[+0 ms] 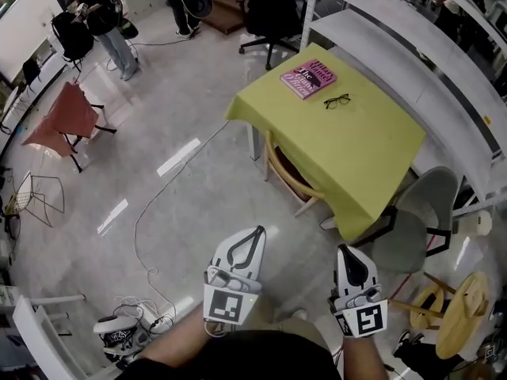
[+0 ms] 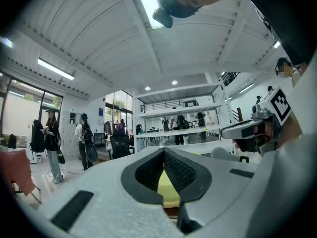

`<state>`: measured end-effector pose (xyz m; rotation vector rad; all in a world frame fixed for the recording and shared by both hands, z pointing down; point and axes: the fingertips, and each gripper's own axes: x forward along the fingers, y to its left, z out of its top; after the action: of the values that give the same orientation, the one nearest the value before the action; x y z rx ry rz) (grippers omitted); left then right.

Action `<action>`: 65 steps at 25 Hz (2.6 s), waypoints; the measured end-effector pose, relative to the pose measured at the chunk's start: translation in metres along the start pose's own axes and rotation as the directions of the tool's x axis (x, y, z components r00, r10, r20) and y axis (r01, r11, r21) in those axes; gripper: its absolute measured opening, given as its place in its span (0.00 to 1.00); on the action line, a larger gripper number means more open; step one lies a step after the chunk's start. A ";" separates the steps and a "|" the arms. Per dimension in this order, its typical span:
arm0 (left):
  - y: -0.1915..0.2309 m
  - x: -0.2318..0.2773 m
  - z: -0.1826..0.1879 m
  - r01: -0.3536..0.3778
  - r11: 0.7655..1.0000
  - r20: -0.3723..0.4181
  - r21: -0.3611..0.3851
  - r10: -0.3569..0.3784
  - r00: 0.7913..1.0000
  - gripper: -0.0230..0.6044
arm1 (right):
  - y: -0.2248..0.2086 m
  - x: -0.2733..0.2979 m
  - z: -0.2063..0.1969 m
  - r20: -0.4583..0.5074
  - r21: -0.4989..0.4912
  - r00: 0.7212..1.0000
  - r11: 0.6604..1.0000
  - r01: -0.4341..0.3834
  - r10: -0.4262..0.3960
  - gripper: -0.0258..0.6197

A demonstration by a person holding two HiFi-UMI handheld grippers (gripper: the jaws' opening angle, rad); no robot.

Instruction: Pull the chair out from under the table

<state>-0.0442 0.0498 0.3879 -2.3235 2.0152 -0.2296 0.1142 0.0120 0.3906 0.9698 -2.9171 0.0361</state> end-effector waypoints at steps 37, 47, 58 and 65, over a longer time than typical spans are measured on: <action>0.102 0.109 -0.019 -0.062 0.998 -0.060 0.006 0.062 0.996 0.05 | -0.097 0.115 -0.007 0.013 0.014 0.999 0.999 0.050 -0.050 0.06; 0.109 0.166 -0.003 -0.088 0.996 -0.065 0.006 0.088 0.994 0.05 | -0.126 0.155 0.005 0.026 0.022 0.999 0.999 -0.046 0.046 0.06; 0.113 0.210 0.007 -0.101 0.995 -0.056 0.025 0.102 0.993 0.05 | -0.146 0.192 0.005 0.016 0.033 0.991 0.990 -0.137 0.136 0.06; 0.133 0.232 -0.014 -0.028 0.999 -0.091 0.025 0.030 0.995 0.05 | -0.151 0.212 -0.006 -0.015 0.048 0.998 0.997 -0.065 0.066 0.06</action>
<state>-0.1448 -0.1974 0.4005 -2.3081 2.0739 -0.3618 0.0358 -0.2355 0.4121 0.8759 -2.9442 0.1175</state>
